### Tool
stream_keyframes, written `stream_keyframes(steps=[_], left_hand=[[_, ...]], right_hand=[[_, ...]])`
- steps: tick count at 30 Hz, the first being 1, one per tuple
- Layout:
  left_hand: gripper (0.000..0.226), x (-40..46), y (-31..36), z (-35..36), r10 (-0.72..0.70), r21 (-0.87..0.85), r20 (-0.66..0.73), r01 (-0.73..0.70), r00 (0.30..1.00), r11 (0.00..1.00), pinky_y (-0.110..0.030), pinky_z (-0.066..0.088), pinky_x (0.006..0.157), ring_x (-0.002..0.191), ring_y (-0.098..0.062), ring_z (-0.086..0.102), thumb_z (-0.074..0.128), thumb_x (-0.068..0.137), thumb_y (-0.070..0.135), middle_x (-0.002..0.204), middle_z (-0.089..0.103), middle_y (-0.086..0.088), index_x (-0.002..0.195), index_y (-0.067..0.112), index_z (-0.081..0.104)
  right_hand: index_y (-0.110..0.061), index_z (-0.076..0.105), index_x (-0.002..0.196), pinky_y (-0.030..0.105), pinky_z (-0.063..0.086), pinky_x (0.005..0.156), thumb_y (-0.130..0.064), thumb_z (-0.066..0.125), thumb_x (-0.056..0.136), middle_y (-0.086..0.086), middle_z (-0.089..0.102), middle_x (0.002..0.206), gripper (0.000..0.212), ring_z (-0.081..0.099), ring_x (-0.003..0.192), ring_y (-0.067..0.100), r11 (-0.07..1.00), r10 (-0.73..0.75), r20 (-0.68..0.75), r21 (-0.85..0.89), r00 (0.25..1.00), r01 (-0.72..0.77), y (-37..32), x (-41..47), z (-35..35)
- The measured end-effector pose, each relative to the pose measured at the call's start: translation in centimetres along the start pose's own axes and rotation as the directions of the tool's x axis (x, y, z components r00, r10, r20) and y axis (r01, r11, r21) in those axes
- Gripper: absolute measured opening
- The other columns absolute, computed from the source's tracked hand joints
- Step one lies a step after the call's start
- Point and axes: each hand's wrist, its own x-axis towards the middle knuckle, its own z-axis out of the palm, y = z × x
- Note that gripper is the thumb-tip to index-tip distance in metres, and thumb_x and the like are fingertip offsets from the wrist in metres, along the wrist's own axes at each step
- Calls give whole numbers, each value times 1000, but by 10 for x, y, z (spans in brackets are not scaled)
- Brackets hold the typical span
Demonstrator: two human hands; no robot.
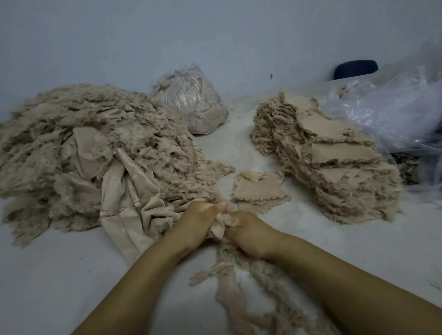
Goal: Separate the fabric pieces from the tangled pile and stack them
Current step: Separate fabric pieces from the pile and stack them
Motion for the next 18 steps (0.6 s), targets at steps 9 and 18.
stream_keyframes(steps=[9,18], left_hand=[[53,9,-20,-13,17,440,-22,-6,1000,898,-35,38,60,53,-18,44,46,97,33,46,44,3,47,17,42],[56,11,-19,-12,186,724,-153,-18,970,690,-35,39,55,50,-22,48,39,98,42,49,49,-2,49,16,41]], right_hand=[[-8,68,99,25,45,56,-25,50,99,-5,65,63,24,56,56,5,971,123,43,202,991,-129,-6,-1,-12],[-19,45,39,7,10,28,-33,38,101,-6,30,36,64,17,23,3,538,407,287,692,867,-481,2,-3,-44]])
